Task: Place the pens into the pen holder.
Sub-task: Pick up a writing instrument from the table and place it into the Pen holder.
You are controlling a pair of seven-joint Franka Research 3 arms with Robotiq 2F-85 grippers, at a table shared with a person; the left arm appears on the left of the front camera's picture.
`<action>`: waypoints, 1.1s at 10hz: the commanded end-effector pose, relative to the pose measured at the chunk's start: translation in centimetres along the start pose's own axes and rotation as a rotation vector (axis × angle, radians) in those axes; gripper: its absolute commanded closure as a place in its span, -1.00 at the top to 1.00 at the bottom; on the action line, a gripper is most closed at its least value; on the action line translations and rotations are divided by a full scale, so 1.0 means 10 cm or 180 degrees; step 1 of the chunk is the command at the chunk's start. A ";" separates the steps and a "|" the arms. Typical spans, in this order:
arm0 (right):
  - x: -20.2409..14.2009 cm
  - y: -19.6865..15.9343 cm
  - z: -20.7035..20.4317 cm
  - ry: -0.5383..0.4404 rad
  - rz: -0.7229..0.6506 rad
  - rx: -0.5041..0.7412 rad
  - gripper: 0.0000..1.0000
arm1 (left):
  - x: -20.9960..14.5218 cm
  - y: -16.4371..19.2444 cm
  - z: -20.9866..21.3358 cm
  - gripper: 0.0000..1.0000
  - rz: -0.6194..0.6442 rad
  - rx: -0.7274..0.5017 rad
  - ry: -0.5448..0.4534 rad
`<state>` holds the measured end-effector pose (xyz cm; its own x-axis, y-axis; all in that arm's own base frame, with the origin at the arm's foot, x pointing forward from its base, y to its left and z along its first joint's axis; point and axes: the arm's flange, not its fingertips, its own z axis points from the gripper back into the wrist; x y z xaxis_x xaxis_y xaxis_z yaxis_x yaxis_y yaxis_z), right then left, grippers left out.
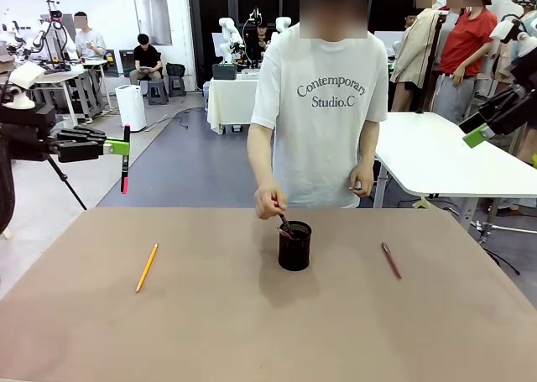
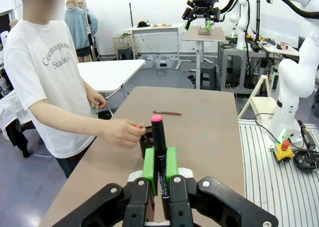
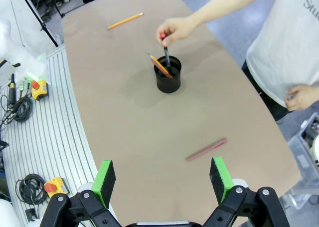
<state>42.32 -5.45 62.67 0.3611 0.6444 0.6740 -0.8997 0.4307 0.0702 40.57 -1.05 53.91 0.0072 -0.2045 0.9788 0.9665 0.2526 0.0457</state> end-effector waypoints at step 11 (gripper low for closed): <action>0.02 0.01 0.02 -0.0001 0.0011 0.0000 1.00 | 0.01 -0.01 0.01 -1.00 -0.0010 -0.0015 -0.0015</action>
<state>42.32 -5.45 62.67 0.3611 0.6444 0.6740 -0.8997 0.4307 0.0703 40.57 -1.05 53.91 0.0072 -0.2045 0.9788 0.9665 0.2525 0.0457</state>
